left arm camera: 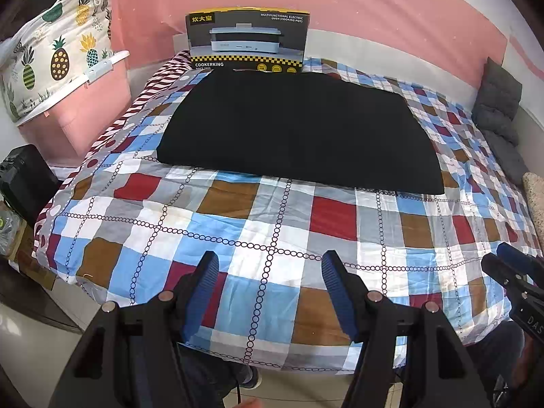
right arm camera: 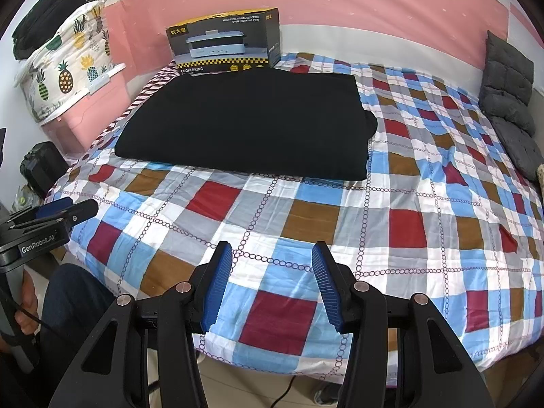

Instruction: Fold large clothes

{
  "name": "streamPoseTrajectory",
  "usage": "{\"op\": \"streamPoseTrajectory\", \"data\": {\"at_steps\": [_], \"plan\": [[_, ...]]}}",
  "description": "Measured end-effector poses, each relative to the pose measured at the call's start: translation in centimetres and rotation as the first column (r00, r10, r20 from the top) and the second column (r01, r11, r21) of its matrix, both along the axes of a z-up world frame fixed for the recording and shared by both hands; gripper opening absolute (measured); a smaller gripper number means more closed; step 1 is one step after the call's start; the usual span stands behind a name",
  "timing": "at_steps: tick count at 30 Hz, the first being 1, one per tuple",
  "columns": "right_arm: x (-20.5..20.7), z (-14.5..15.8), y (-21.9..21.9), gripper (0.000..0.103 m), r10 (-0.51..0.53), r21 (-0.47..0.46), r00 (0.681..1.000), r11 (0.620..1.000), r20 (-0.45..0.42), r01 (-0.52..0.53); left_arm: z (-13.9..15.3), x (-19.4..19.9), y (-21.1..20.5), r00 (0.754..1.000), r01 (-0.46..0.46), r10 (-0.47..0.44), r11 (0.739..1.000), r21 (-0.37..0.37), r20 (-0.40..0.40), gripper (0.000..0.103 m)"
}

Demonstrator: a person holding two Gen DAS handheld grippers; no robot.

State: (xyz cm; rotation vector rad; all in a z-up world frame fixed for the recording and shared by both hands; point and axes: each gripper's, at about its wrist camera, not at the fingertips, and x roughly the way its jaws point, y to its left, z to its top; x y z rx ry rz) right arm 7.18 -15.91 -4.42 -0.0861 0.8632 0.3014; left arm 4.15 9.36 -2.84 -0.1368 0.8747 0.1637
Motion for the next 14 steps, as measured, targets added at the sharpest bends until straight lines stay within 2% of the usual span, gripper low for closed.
{"op": "streamPoseTrajectory", "data": {"at_steps": [14], "plan": [[-0.11,0.14,-0.29,0.05,0.001,0.001,1.0,1.0,0.001,-0.001,-0.12,0.0,-0.49,1.0,0.017,-0.017,1.0,0.021,-0.001,0.065]]}}
